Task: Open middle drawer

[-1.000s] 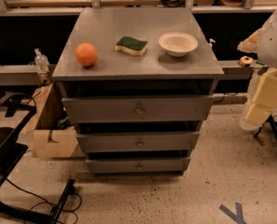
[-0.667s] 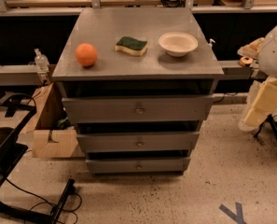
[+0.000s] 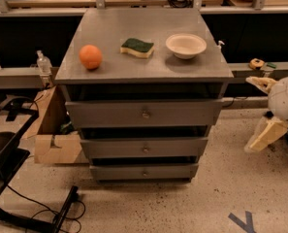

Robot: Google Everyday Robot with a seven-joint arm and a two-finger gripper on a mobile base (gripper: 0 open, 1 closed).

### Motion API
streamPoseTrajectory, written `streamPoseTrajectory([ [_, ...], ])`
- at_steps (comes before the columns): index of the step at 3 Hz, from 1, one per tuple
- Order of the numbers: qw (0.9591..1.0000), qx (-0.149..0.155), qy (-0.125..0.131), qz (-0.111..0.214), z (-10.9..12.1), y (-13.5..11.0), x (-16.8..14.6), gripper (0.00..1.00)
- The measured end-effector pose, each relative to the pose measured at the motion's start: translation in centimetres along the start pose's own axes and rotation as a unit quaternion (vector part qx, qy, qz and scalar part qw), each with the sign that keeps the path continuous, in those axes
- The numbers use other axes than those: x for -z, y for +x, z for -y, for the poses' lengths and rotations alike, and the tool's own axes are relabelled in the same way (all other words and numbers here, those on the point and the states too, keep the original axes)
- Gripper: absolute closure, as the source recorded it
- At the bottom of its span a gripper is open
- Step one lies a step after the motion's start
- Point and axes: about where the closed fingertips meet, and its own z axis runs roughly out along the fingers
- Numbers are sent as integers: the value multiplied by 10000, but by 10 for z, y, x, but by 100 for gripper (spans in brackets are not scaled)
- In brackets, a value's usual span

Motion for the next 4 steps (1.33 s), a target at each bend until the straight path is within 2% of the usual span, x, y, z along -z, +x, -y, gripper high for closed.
streamPoseTrajectory([
  [1, 9966, 633, 527, 42, 20, 26, -38, 0],
  [2, 9913, 843, 1008, 15, 45, 28, -42, 0],
  [3, 9914, 838, 1001, 7, 43, 28, -45, 0],
  [4, 9922, 842, 920, -52, 31, 26, -63, 0],
])
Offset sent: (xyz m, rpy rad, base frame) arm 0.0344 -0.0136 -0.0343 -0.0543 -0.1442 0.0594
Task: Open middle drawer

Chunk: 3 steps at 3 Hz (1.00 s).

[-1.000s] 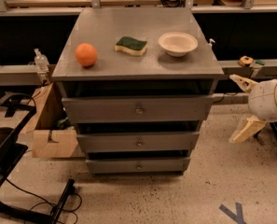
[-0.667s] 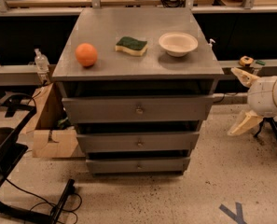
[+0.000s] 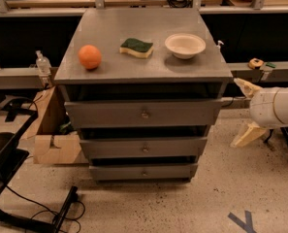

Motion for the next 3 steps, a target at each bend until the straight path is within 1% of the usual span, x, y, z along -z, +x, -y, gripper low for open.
streamPoseTrajectory([
  [1, 9996, 140, -136, -199, -32, -8, -36, 0],
  [2, 9989, 116, -308, -330, -81, 2, -85, 0],
  [3, 9986, 2, -410, -348, -118, 16, -129, 0],
])
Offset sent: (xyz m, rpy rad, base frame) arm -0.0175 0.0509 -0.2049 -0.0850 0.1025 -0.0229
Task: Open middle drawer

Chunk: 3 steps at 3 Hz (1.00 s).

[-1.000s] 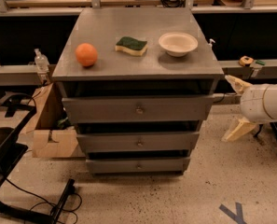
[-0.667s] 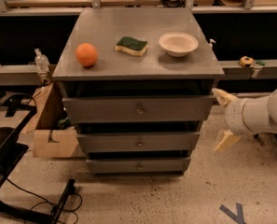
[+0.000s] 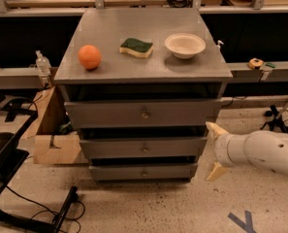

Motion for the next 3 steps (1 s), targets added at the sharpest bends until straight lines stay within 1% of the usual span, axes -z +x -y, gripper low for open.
streamPoseTrajectory([
  [1, 9997, -150, -203, 37, -28, 7, -71, 0],
  [2, 9997, -150, -203, 37, -28, 7, -71, 0],
  [3, 9996, 57, -266, -87, -31, -1, -84, 0],
])
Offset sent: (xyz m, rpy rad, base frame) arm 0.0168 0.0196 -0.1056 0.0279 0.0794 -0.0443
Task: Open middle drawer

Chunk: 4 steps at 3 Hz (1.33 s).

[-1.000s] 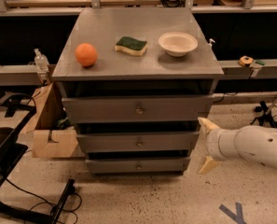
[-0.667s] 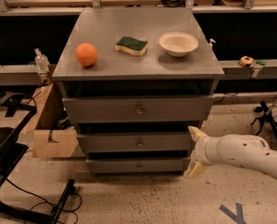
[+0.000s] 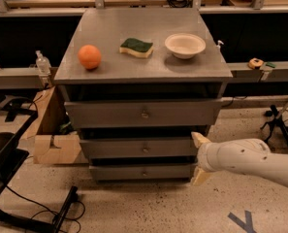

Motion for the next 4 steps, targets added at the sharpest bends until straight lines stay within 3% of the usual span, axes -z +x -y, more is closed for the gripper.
streamPoseTrajectory([
  [2, 9970, 604, -322, -357, -1, -18, -53, 0],
  [4, 9952, 710, -504, -455, 7, -31, -98, 0],
])
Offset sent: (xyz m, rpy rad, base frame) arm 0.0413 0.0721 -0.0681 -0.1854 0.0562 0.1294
